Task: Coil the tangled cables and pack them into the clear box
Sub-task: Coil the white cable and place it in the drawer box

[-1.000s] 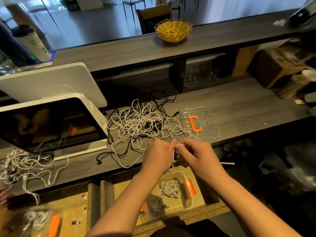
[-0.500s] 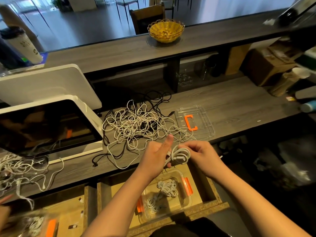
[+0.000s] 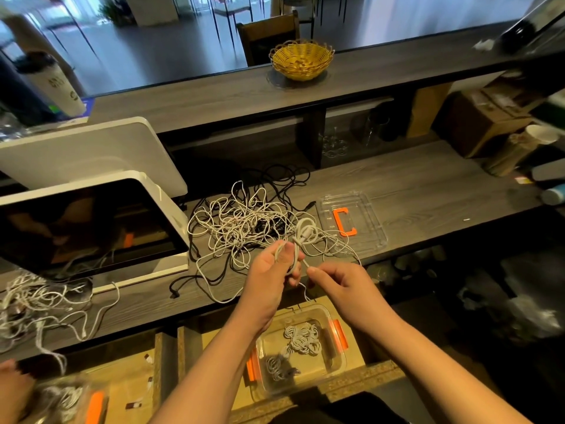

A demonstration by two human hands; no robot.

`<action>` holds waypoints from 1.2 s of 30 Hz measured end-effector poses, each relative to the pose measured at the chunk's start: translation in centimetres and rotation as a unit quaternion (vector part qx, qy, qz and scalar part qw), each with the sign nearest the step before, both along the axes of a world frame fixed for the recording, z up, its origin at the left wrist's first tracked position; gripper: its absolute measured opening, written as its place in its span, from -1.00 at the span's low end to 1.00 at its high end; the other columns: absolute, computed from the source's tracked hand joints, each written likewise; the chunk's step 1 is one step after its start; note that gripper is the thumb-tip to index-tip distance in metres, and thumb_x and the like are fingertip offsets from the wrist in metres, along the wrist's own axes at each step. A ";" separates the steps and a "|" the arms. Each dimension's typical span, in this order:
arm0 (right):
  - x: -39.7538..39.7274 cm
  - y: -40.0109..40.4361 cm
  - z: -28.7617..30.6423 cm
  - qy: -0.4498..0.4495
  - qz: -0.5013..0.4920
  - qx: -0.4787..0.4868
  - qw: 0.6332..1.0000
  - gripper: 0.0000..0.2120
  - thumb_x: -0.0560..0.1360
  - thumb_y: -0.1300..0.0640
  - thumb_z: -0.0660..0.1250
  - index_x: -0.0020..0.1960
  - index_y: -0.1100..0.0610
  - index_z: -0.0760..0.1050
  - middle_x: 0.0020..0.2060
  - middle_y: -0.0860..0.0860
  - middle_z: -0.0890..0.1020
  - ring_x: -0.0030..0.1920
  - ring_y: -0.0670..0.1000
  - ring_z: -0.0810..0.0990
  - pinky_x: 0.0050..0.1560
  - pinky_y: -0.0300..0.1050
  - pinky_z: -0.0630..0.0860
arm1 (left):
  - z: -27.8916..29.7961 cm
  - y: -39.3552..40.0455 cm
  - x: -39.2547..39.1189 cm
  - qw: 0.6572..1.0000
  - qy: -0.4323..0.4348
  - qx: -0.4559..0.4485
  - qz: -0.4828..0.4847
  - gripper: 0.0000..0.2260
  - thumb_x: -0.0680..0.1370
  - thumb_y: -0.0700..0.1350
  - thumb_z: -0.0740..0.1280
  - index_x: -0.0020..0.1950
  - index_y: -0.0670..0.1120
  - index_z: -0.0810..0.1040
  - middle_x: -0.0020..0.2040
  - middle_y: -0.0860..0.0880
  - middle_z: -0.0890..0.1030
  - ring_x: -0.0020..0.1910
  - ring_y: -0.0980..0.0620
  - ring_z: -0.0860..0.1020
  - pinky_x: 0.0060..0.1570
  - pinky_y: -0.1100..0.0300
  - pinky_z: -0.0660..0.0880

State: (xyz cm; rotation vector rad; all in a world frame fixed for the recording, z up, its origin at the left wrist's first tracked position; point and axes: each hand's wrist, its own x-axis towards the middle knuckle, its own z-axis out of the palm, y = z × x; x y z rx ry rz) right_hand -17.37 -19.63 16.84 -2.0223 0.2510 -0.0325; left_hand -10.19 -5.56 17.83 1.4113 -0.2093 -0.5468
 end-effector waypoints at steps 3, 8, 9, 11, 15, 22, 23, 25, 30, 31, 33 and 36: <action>-0.6 0.5 -0.1 0.023 0.011 -0.034 0.999 -0.68 0.62 -0.06 0.23 -0.15 0.09 0.61 -0.32 0.12 0.60 -0.29 0.10 0.54 -0.18 0.13 0.49 | -0.6 0.7 0.1 0.995 -0.062 0.078 0.017 -0.72 0.63 0.01 0.22 -0.08 -0.16 0.57 -0.39 0.04 0.52 -0.40 0.14 0.48 -0.31 0.34 0.47; -1.0 0.6 1.3 0.017 0.044 -0.188 0.981 -0.65 0.61 -0.11 0.12 -0.05 0.05 0.59 -0.29 -0.01 0.62 -0.28 -0.06 0.55 -0.17 0.06 0.51 | -1.1 0.7 0.0 0.985 -0.096 0.136 0.043 -0.79 0.60 0.01 0.31 -0.10 -0.10 0.61 -0.34 0.00 0.64 -0.35 0.07 0.61 -0.26 0.24 0.54; -1.1 0.6 1.7 0.008 0.042 -0.203 0.978 -0.63 0.60 -0.14 0.08 -0.05 0.04 0.58 -0.30 -0.03 0.62 -0.28 -0.07 0.55 -0.18 0.05 0.51 | -1.0 0.6 0.0 0.983 -0.100 0.144 0.049 -0.81 0.60 -0.01 0.34 -0.11 -0.10 0.61 -0.33 -0.03 0.65 -0.35 0.06 0.62 -0.27 0.25 0.54; -1.4 0.4 2.4 -0.011 0.029 -0.211 0.977 -0.65 0.59 -0.12 0.07 -0.07 0.03 0.56 -0.31 -0.06 0.60 -0.28 -0.09 0.54 -0.20 0.02 0.51 | -0.7 0.4 0.1 0.980 -0.108 0.154 0.067 -0.83 0.57 -0.07 0.41 -0.14 -0.16 0.62 -0.31 -0.12 0.66 -0.36 0.07 0.64 -0.32 0.29 0.54; -1.8 0.5 3.1 -0.016 0.042 -0.220 0.974 -0.76 0.62 -0.04 0.10 -0.06 0.03 0.49 -0.27 -0.07 0.58 -0.25 -0.06 0.53 -0.17 0.04 0.50 | -0.3 0.5 0.2 0.973 -0.136 0.176 0.057 -0.85 0.52 -0.12 0.48 -0.19 -0.17 0.65 -0.33 -0.13 0.67 -0.34 0.01 0.66 -0.32 0.25 0.56; 0.0 -1.3 4.1 -0.054 0.073 -0.259 0.962 -0.87 0.60 0.05 0.24 0.06 0.07 0.52 -0.11 -0.11 0.53 -0.11 -0.06 0.53 -0.05 -0.07 0.53 | -0.4 0.7 0.7 0.923 -0.228 0.303 -0.070 -0.94 0.54 -0.08 0.45 -0.12 0.06 0.65 -0.27 0.12 0.63 -0.23 0.18 0.56 -0.20 0.22 0.47; 0.2 -1.7 4.3 -0.062 0.081 -0.262 0.960 -0.89 0.59 0.09 0.29 0.06 0.09 0.54 -0.09 -0.09 0.54 -0.10 -0.05 0.53 -0.06 -0.06 0.53 | -0.2 0.7 0.6 0.915 -0.237 0.311 -0.097 -0.92 0.55 -0.11 0.44 -0.09 0.08 0.64 -0.25 0.15 0.61 -0.20 0.20 0.55 -0.20 0.28 0.45; 0.5 -2.6 4.5 -0.064 0.094 -0.273 0.955 -0.88 0.55 0.10 0.36 0.07 0.08 0.58 -0.05 -0.06 0.57 -0.06 -0.03 0.54 -0.05 -0.06 0.53 | 0.1 0.6 0.4 0.901 -0.252 0.322 -0.147 -0.93 0.56 -0.11 0.42 -0.03 0.06 0.65 -0.21 0.16 0.60 -0.17 0.23 0.54 -0.21 0.36 0.40; 0.8 -4.4 4.9 -0.051 0.099 -0.262 0.959 -0.64 0.52 -0.19 0.25 0.03 0.07 0.62 -0.13 -0.05 0.65 -0.13 -0.05 0.60 -0.09 0.01 0.58 | 0.9 1.1 0.2 0.907 -0.218 0.299 -0.202 -0.95 0.56 -0.08 0.43 0.00 0.05 0.67 -0.17 0.09 0.65 -0.16 0.12 0.57 -0.15 0.22 0.47; 0.8 -4.7 4.8 -0.054 0.093 -0.247 0.963 -0.58 0.50 -0.24 0.22 0.01 0.06 0.63 -0.17 -0.06 0.65 -0.16 -0.05 0.60 -0.13 0.02 0.59 | 1.0 1.3 0.3 0.914 -0.202 0.282 -0.209 -0.95 0.56 -0.09 0.43 -0.01 0.04 0.67 -0.15 0.05 0.66 -0.14 0.07 0.59 -0.10 0.15 0.50; 0.5 -5.2 4.5 -0.068 0.074 -0.209 0.973 -0.61 0.48 -0.26 0.23 -0.03 0.02 0.64 -0.25 -0.06 0.65 -0.23 -0.06 0.60 -0.19 0.06 0.58 | 1.4 1.9 0.7 0.933 -0.168 0.224 -0.229 -0.96 0.55 -0.12 0.44 -0.01 -0.02 0.67 -0.14 -0.01 0.69 -0.10 -0.02 0.64 -0.03 0.07 0.54; 0.4 -5.3 4.2 -0.071 0.060 -0.160 0.983 -0.66 0.49 -0.22 0.25 -0.04 -0.01 0.65 -0.29 -0.05 0.66 -0.27 -0.05 0.60 -0.20 0.10 0.56 | 1.9 2.2 0.8 0.962 -0.082 0.106 -0.237 -0.88 0.50 -0.12 0.46 -0.01 -0.13 0.65 -0.14 -0.08 0.70 -0.12 -0.04 0.68 -0.05 0.18 0.59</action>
